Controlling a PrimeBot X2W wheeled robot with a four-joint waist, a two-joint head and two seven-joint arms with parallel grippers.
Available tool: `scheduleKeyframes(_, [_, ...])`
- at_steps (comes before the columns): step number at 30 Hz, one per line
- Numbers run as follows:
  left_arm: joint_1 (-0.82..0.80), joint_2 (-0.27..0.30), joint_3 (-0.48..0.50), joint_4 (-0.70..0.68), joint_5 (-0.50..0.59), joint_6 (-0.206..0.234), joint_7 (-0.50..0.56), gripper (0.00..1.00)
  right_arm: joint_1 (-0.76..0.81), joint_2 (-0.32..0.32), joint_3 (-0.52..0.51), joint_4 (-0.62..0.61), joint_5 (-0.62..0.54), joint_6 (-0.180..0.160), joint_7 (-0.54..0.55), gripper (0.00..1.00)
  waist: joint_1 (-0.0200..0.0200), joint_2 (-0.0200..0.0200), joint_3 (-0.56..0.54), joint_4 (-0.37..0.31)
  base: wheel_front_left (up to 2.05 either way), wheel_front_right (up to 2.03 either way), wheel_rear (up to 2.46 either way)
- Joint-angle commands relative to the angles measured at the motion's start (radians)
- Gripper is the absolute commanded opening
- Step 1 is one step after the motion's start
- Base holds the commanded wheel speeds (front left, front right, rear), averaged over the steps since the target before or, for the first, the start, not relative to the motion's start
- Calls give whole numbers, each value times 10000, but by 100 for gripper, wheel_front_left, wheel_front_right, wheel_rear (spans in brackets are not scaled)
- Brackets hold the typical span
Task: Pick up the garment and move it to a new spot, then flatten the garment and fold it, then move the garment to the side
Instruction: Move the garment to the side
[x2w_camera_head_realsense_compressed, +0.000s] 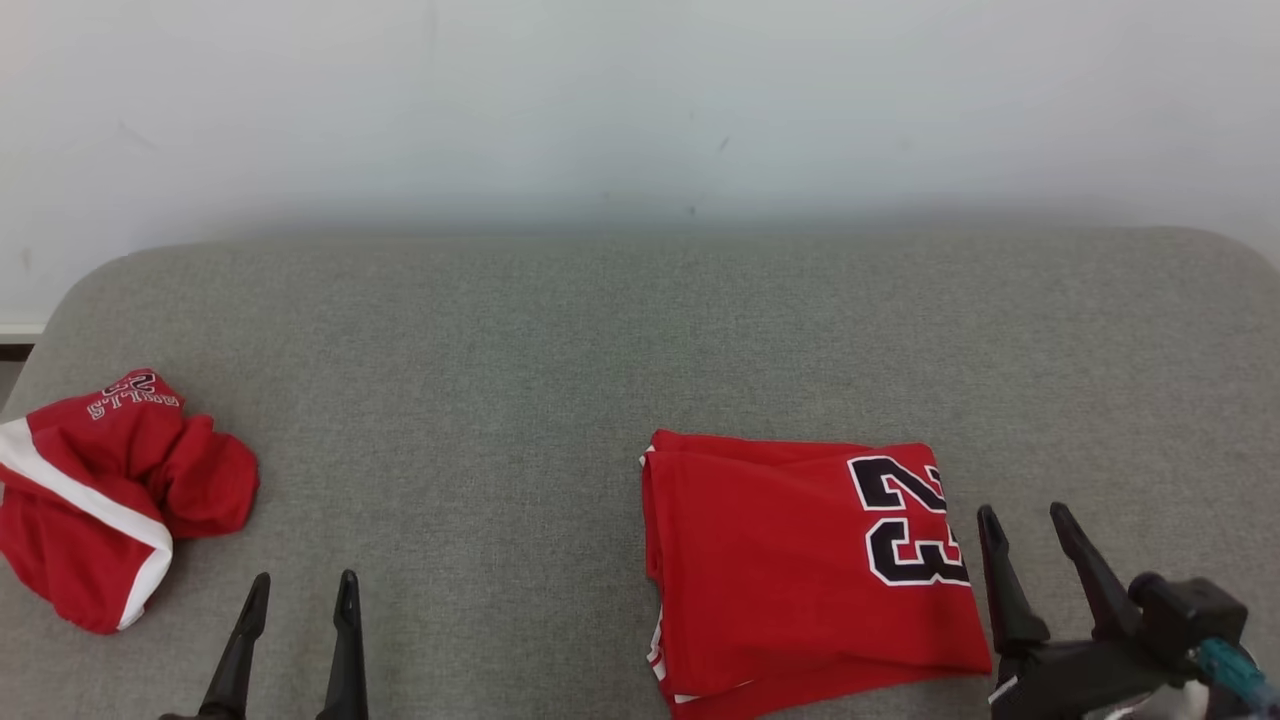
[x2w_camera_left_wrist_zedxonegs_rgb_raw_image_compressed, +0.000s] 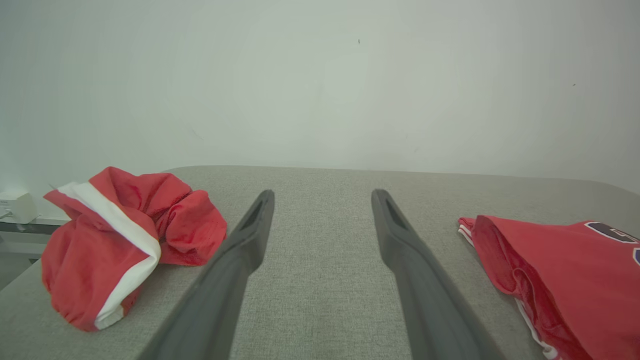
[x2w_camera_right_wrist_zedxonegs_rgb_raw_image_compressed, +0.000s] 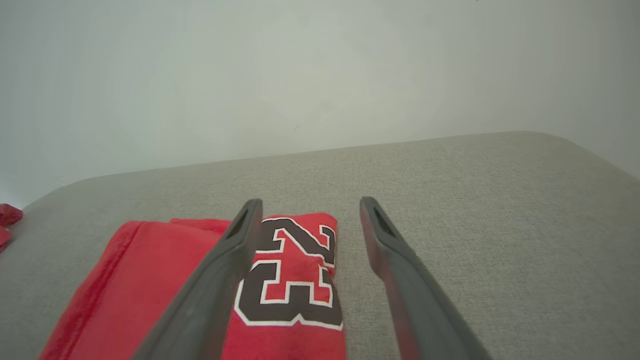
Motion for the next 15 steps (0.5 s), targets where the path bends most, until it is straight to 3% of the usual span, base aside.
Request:
scheduleKeyframes(1, [-114, -11, -29, -12, 49, 17, -30, 100, -231, -101, 52, 119, 8, -26, 79, 100, 0, 0, 112, 95, 0, 0, 0])
scheduleKeyframes(15, [-642, -81, -310, 222, -66, 17, -30, 100, -2001, -585, 695, 3407, 181, -26, 735, 100, 0, 0, 737, 714, 0, 0, 0])
